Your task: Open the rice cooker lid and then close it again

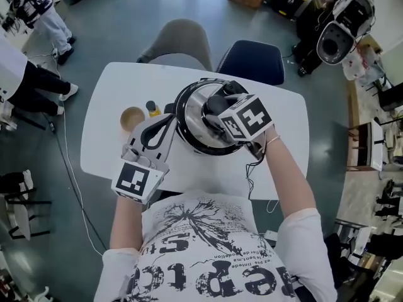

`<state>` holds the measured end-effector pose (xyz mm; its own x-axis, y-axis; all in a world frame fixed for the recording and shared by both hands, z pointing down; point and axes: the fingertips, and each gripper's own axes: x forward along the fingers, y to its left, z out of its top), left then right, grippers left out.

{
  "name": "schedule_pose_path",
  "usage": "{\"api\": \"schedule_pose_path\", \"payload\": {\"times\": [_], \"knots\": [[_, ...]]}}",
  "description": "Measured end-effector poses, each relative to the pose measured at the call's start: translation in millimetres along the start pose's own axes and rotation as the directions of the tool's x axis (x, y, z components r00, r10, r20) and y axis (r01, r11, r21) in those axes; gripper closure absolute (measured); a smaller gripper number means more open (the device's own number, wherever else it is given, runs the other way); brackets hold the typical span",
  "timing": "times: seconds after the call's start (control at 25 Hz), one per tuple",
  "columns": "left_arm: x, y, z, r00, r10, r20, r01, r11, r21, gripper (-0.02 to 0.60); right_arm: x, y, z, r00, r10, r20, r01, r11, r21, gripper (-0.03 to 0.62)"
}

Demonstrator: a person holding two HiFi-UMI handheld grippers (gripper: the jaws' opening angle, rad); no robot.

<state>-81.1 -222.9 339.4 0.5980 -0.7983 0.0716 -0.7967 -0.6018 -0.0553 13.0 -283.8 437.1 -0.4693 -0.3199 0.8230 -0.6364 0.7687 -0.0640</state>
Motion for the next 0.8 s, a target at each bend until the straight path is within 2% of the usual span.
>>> {"api": "schedule_pose_path", "payload": {"times": [0.16, 0.36, 0.56, 0.64, 0.8], "knots": [[5, 13, -7, 1.000, 0.000, 0.002, 0.000, 1.000, -0.018, 0.569, 17, -8, -1, 1.000, -0.017, -0.023, 0.018, 1.000, 0.008, 0.301], [14, 20, -19, 0.999, -0.023, -0.045, 0.023, 1.000, -0.014, 0.569, 27, -12, 0, 0.999, -0.024, -0.027, 0.024, 0.999, 0.026, 0.300], [21, 37, -24, 0.999, -0.036, -0.027, 0.035, 0.999, -0.034, 0.569, 45, -4, 9, 0.999, -0.028, -0.039, 0.028, 1.000, 0.000, 0.299], [21, 37, -28, 0.998, -0.043, -0.050, 0.042, 0.999, -0.029, 0.569, 46, -2, 9, 0.999, -0.025, -0.032, 0.025, 1.000, 0.001, 0.299], [29, 26, -19, 0.998, -0.061, -0.034, 0.061, 0.998, -0.026, 0.569, 41, -5, 9, 1.000, -0.014, -0.006, 0.014, 1.000, 0.012, 0.296]]}}
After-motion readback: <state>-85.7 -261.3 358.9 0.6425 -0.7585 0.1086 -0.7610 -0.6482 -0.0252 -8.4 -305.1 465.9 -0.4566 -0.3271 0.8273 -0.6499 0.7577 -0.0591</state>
